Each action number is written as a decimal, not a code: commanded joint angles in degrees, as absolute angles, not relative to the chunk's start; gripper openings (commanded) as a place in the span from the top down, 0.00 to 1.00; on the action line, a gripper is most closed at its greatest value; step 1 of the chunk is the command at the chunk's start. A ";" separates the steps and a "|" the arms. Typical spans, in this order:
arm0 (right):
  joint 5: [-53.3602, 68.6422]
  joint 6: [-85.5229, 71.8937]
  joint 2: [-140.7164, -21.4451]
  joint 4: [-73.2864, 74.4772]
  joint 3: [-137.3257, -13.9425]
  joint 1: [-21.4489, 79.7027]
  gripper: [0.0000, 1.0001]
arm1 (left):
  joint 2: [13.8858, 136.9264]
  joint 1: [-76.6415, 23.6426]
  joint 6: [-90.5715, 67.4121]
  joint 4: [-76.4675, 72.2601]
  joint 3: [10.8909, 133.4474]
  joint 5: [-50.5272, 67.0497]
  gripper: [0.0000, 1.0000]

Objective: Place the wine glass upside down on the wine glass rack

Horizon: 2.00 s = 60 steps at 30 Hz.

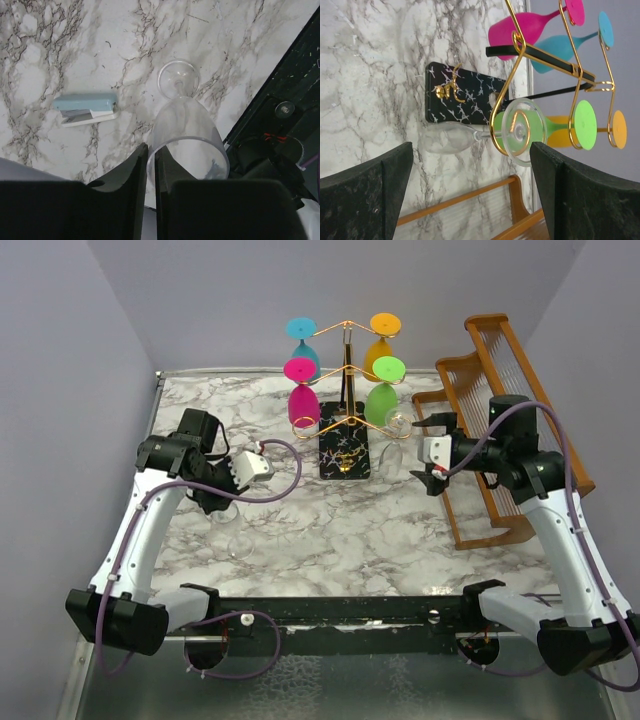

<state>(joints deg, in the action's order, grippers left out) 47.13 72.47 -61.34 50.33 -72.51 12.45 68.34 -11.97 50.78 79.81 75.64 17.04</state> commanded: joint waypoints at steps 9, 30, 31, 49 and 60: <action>33.35 52.49 -61.33 39.28 -75.28 12.83 0.01 | 68.75 -11.94 50.57 81.19 86.55 24.78 1.00; 37.34 29.73 -63.54 29.41 -77.82 12.83 0.01 | 70.89 -11.93 34.29 65.94 104.16 48.78 1.00; 38.29 29.60 -63.69 29.79 -78.11 12.83 0.01 | 71.07 -11.95 32.05 63.28 103.89 48.86 1.00; 50.77 11.62 -71.90 28.76 -84.23 12.96 0.23 | 75.56 -11.90 -4.20 29.11 102.33 50.05 1.00; 48.45 0.09 -72.17 19.81 -81.88 13.55 0.37 | 77.41 -12.34 -15.06 17.64 99.22 49.86 1.00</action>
